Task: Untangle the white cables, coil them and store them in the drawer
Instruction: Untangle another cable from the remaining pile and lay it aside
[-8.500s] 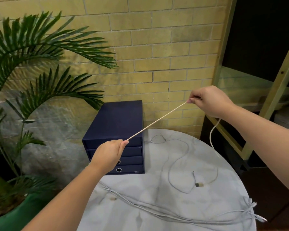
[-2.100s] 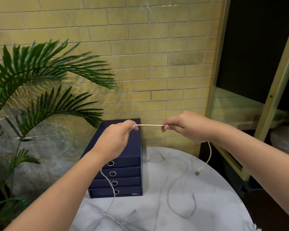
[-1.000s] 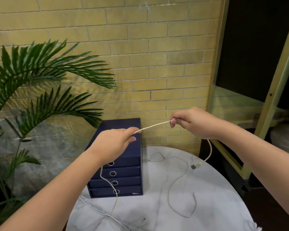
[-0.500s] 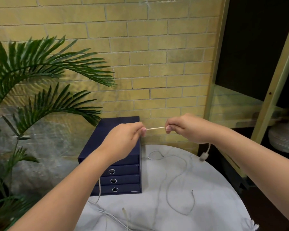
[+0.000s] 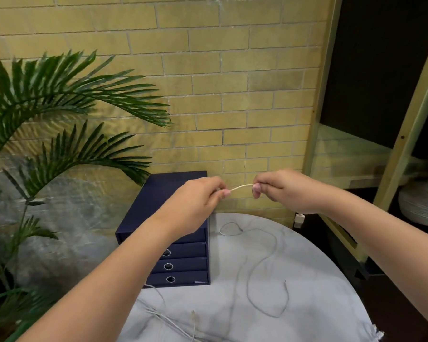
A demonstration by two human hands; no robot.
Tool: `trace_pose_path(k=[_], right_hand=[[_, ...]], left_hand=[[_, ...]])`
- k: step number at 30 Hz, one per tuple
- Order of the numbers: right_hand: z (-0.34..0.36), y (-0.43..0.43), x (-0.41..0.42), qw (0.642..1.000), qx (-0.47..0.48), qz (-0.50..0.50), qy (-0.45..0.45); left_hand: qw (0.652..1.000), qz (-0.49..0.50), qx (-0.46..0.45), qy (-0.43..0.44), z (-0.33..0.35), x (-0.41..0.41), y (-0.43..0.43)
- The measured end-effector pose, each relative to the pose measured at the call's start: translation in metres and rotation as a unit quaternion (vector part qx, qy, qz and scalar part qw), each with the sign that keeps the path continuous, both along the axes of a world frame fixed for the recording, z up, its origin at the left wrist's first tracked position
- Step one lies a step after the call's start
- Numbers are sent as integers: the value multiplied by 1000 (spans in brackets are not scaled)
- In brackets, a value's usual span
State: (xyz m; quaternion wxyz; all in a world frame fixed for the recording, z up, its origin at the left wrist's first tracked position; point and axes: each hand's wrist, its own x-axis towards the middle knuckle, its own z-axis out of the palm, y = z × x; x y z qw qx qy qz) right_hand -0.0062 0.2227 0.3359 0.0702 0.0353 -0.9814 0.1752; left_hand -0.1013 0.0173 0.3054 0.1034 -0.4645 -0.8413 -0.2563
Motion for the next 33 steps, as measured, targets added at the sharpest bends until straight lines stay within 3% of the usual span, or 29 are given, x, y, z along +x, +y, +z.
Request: trace_pose_path(k=[3,8,11,15,18,23,33], right_hand=[[-1,-4,-1,1000,11,9,3],[-6,-10,1,989,145,26,-8],[-4,-12,3,984,169,49,-6],[-1,-10,4,986,155,67,-21],[-2,-9,3,989,127,62,-34],[0,-11,0,996,60,62,-25],[7,2,9,998,7,46,-39]], left_hand=[[1000,-3,15,16,0,-3,7],[992,18,-10,122,0,-7,3],[987,5,-26,160,0,-10,-2],[986,-9,-31,163,-4,-12,-6],[992,-38,-21,115,-3,-7,-2],[994,-67,54,64,-3,1,5],[991,-37,16,129,-2,-14,-16]])
